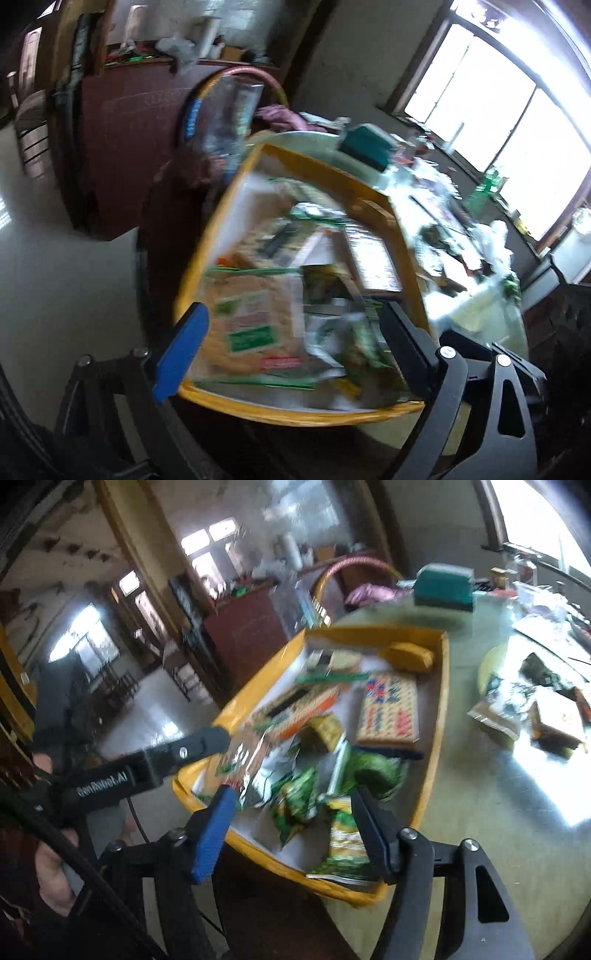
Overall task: Organize snacks
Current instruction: 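Open both tools to drop the pea bag and cracker pack into the tray, then grasp the yellow-label egg-yolk cracker pack with the right tool while the left tool grasps the blue-green sachet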
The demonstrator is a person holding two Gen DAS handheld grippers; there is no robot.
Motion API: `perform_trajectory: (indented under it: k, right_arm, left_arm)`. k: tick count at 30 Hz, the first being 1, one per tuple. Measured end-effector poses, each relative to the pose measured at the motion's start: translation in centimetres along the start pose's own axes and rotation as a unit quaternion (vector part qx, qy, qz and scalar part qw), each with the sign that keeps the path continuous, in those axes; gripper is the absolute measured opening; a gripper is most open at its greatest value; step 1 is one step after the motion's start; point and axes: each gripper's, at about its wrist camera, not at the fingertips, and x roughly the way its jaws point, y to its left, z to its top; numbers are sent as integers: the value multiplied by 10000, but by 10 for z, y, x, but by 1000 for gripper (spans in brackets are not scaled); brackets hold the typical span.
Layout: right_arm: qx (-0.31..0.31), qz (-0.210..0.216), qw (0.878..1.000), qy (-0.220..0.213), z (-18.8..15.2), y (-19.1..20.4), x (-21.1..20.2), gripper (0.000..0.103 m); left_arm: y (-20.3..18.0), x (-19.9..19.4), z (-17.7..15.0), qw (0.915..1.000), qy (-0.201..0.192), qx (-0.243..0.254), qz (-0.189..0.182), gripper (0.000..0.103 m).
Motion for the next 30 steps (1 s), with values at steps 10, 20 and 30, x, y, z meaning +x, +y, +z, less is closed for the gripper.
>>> perform_trajectory:
  k: [10, 20, 30]
  right_arm:
    - [908, -731, 9910, -655, 4, -105, -85, 77]
    - [1389, -1348, 9797, -527, 16, -200, -92, 77]
    - [1650, -1428, 9754, -325, 24, -222, -64, 77]
  left_arm:
    - [-115, 12, 2, 9895, 95, 756, -1225, 95]
    - [-164, 41, -3, 9877, 222, 1243, -921, 95]
    - [-166, 50, -5, 9876, 111, 1519, -374, 95]
